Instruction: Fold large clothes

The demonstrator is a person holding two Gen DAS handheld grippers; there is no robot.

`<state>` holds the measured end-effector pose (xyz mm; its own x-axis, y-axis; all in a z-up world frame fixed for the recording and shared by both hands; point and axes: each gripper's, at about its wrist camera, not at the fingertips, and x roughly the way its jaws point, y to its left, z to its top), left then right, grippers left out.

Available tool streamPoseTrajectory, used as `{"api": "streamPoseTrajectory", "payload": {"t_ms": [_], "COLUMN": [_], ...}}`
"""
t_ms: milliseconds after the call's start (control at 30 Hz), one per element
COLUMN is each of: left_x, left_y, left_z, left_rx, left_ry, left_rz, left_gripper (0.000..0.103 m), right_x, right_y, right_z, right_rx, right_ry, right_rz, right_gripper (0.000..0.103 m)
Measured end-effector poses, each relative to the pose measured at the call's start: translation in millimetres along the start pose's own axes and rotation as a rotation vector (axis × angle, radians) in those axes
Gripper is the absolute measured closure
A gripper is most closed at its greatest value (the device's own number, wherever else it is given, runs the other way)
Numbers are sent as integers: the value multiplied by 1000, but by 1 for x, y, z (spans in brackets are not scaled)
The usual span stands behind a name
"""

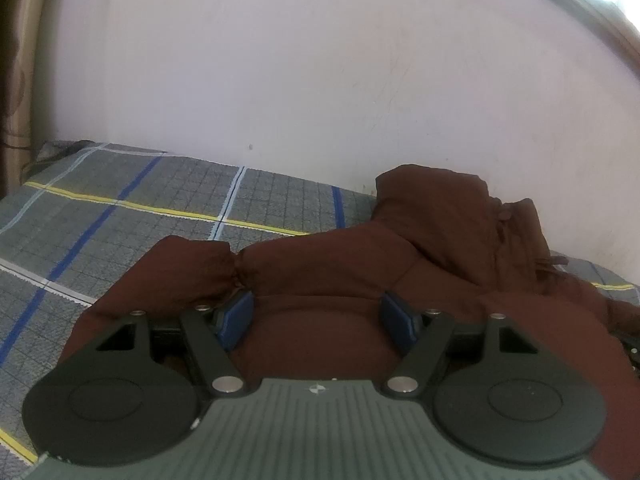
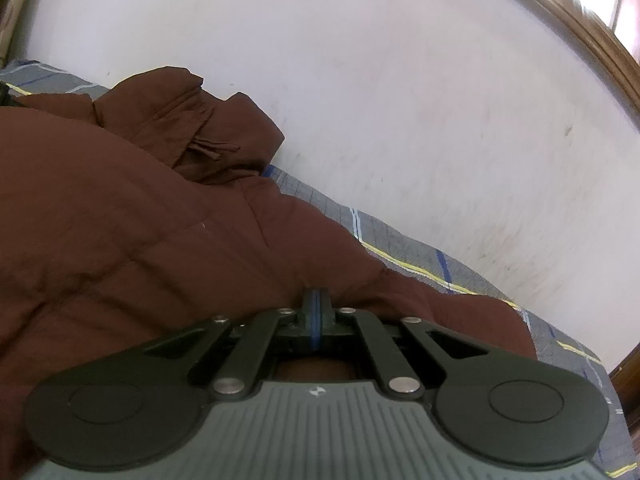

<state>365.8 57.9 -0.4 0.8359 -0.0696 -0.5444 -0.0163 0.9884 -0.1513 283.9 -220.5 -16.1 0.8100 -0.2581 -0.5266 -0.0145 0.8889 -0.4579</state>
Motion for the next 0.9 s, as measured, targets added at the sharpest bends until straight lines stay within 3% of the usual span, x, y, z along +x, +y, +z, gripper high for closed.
{"api": "streamPoseTrajectory", "payload": {"t_ms": [500,600,700,733,767,800,833,867,900], "left_x": [-20,-48,-85,-99,-109,-120,-134,-145,-157], "left_y": [-6,-13,-14,-14,-14,-14,-13,-14,-15], "left_z": [1,1,-3,-5,-8,-10,-14,-18,-23], "left_rx": [51,96,99,98,97,93,89,88,89], "left_ry": [-55,-82,-101,-101,-98,-96,-95,-98,-103], "left_rz": [67,77,52,49,46,42,41,45,48], "left_gripper": [32,24,14,13,13,12,11,10,8], "right_x": [-9,-32,-84,-105,-123,-143,-164,-181,-200], "right_y": [-2,-13,-28,-33,-37,-41,-45,-47,-47], "right_z": [-3,-3,-9,-15,-22,-31,-43,-53,-64], "right_rx": [24,64,135,160,184,213,237,250,260], "right_ry": [-41,-76,-139,-158,-170,-187,-203,-212,-225], "right_rz": [0,40,95,109,120,137,164,184,189], "right_gripper": [103,100,94,84,64,54,29,20,20]}}
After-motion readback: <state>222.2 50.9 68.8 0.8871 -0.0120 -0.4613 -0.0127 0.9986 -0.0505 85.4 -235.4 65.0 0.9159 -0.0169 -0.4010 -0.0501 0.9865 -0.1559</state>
